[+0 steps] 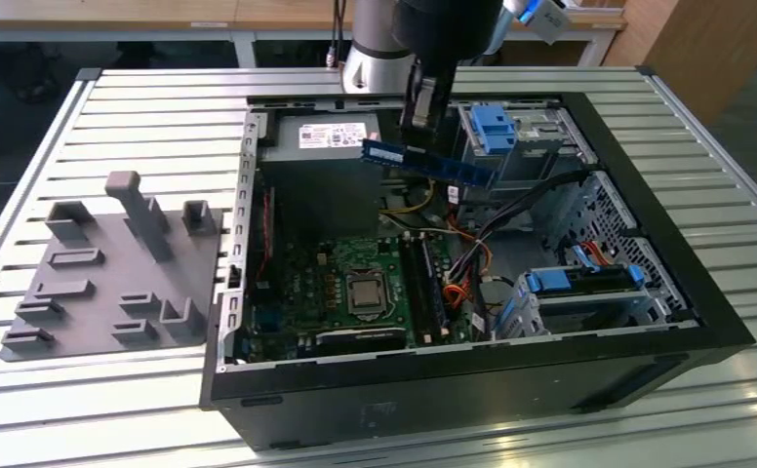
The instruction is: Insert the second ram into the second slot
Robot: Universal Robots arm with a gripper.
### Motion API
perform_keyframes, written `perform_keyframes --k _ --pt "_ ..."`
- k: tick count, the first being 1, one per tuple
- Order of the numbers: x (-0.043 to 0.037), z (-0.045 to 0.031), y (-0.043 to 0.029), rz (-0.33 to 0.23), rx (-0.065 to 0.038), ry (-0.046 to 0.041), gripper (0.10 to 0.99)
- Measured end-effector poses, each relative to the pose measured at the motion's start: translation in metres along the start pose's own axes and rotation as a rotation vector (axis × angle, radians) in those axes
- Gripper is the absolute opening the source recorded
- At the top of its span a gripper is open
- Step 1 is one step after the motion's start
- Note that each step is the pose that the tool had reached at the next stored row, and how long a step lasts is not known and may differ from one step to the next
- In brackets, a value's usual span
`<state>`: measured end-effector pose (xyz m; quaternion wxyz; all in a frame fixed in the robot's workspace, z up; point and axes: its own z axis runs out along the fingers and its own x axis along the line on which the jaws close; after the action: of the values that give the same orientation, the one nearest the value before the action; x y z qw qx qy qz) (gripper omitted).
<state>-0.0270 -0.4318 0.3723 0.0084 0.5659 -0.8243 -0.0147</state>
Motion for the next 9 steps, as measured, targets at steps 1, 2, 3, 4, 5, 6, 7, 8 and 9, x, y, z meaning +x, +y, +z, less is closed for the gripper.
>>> perform_keyframes --k 1,2,3,4,5,6,7,8,9 --pt "0.0 0.0002 0.0 0.017 0.0 0.0002 0.141" --pt "0.0 0.0004 0.0 0.035 0.001 0.0005 0.141" --pt "0.0 0.0006 0.0 0.052 0.001 0.0007 0.141" --pt "0.0 0.0008 0.0 0.07 0.001 0.001 0.141" --pt "0.0 0.001 0.0 0.087 0.002 0.001 0.141" --pt "0.0 0.0011 0.0 0.106 0.002 0.001 0.141" --pt "0.0 0.0013 0.0 0.123 0.002 0.0009 0.141" --pt "0.0 0.0015 0.0 0.141 0.002 0.0008 0.141" --pt "0.0 0.0017 0.0 0.159 0.003 0.0008 0.141"
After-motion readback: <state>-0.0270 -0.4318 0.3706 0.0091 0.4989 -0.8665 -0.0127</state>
